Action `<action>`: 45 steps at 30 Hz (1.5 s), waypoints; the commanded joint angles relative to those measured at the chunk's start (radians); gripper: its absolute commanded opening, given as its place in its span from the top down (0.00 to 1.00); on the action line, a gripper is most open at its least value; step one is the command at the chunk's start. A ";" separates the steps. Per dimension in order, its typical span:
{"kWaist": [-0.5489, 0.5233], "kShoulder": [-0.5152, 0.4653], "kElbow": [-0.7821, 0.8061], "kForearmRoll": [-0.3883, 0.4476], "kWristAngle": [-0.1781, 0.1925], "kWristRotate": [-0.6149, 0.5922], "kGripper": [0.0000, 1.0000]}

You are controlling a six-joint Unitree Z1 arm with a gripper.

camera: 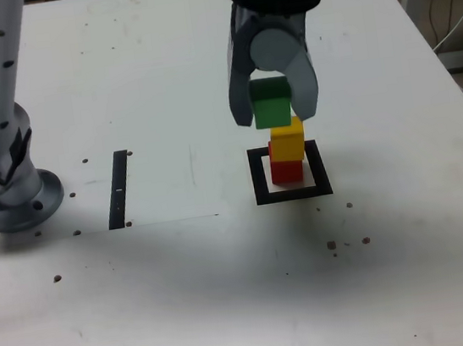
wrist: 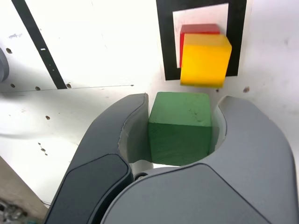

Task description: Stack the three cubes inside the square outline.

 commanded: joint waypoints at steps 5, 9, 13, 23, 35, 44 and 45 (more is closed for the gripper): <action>0.023 0.002 0.000 0.011 0.003 0.009 0.67; 0.036 0.010 -0.004 0.009 0.004 0.023 0.67; 0.047 0.021 -0.007 0.008 0.005 0.040 0.67; 0.066 0.054 -0.016 0.001 0.002 0.084 0.67; 0.067 0.082 -0.014 -0.007 -0.002 0.103 0.67; 0.067 0.097 -0.014 -0.013 -0.002 0.109 0.66; 0.067 0.098 -0.014 -0.014 -0.002 0.109 0.64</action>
